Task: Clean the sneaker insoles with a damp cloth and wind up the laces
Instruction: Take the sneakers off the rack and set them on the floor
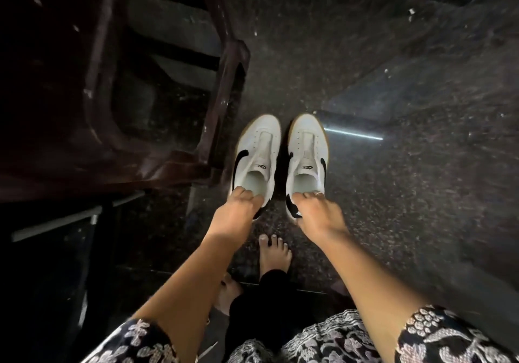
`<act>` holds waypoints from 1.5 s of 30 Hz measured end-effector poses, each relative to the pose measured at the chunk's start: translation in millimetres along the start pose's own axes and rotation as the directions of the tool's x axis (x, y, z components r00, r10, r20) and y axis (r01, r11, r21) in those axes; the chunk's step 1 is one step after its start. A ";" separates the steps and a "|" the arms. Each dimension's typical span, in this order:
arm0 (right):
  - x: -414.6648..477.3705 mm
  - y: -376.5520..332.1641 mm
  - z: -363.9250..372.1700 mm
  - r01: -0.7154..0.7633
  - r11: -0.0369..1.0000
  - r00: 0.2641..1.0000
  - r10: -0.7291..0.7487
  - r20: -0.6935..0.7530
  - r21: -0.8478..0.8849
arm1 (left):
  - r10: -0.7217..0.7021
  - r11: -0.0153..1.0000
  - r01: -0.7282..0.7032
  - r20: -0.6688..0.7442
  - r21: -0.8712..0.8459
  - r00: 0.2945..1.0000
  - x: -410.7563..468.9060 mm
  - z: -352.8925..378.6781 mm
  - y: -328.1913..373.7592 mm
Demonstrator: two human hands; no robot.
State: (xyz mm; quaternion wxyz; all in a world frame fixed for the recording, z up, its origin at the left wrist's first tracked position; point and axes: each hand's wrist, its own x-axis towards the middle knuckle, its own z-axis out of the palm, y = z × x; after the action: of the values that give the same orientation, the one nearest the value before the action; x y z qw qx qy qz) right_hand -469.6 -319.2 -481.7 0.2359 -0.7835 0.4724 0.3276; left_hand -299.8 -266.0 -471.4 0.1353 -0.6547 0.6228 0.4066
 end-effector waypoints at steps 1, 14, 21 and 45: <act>2.0 0.1 6.8 0.004 1.000 1.000 -0.004 0.004 -0.003 | 0.005 1.000 -0.005 -0.009 0.013 1.000 2.3 7.7 -1.6; 41.4 -12.0 60.5 0.147 0.989 0.947 -0.130 0.292 -0.036 | -0.019 0.985 0.006 0.073 0.170 0.997 50.8 74.3 -6.3; 44.0 -14.9 63.6 0.146 0.986 0.940 -0.113 0.322 -0.080 | -0.023 0.990 0.013 0.067 0.141 0.998 54.1 89.7 -0.8; -171.6 -254.9 -176.8 0.510 0.816 0.842 -0.538 0.034 0.272 | -0.829 0.252 -0.127 -0.282 -0.959 0.483 -294.6 -82.1 -18.8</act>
State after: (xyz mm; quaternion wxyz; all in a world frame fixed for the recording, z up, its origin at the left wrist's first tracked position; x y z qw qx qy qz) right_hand -248.3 -226.1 -220.8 0.4400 -0.8276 0.2624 0.2294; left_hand -221.2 -110.8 -219.1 -0.4333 -0.8494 0.0732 0.2924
